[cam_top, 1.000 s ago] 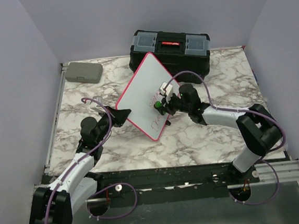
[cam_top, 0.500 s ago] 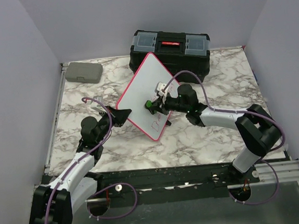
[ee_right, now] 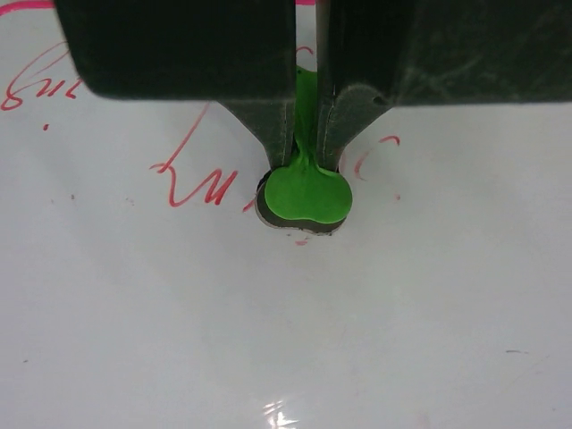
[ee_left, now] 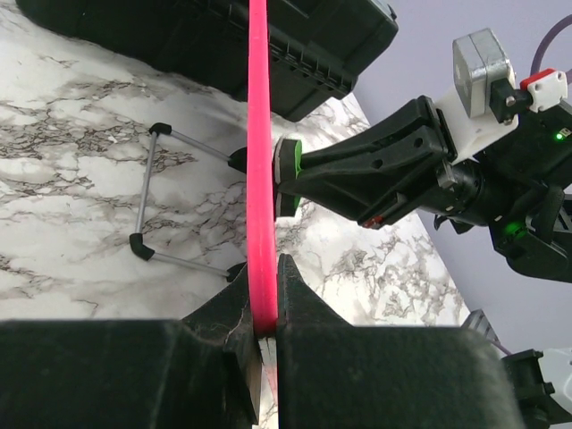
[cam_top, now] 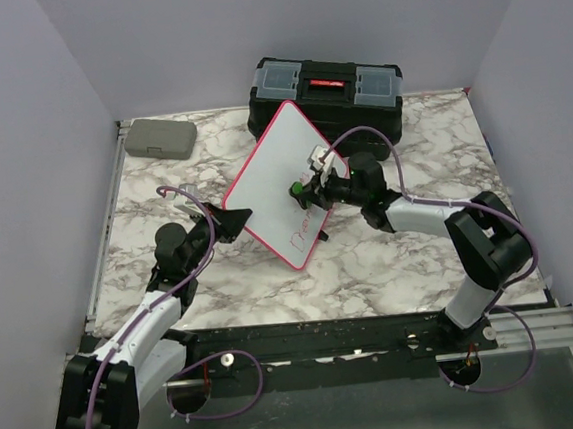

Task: Erase the whiteboard
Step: Erase the whiteboard at the whiteboard stand.

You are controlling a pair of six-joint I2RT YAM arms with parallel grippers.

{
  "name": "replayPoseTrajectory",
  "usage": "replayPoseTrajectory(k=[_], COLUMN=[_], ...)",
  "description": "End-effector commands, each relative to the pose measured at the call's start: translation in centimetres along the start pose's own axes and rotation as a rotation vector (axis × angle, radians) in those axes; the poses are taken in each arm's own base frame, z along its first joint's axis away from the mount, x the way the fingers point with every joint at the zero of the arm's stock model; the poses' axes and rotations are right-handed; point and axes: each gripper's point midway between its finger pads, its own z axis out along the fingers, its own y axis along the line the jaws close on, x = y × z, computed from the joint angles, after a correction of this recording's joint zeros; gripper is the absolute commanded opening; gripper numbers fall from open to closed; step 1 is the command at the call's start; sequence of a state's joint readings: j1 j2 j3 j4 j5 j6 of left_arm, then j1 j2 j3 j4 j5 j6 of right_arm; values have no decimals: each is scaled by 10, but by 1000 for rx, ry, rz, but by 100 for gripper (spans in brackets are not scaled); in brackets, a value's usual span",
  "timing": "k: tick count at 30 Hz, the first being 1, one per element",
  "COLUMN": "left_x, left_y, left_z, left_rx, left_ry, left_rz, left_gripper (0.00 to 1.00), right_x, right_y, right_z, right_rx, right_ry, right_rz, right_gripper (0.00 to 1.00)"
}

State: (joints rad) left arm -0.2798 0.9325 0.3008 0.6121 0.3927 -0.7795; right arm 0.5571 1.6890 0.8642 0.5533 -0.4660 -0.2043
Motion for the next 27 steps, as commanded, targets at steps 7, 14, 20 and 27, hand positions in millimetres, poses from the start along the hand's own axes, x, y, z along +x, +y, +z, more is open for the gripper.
replayPoseTrajectory(k=[7, 14, 20, 27], left_x=[14, 13, 12, 11], left_y=[-19, -20, -21, -21], left_z=[-1, -2, -2, -1], left_rx=[95, 95, 97, 98], left_ry=[74, 73, 72, 71], left_rz=[-4, -4, 4, 7], left_gripper=[0, 0, 0, 0], right_x=[1, -20, 4, 25], right_y=[69, 30, -1, 31], right_z=[1, 16, 5, -14], right_rx=[-209, -4, 62, -83], right_ry=[26, -11, 29, 45], right_rz=[-27, 3, 34, -12], right_gripper=[1, 1, 1, 1])
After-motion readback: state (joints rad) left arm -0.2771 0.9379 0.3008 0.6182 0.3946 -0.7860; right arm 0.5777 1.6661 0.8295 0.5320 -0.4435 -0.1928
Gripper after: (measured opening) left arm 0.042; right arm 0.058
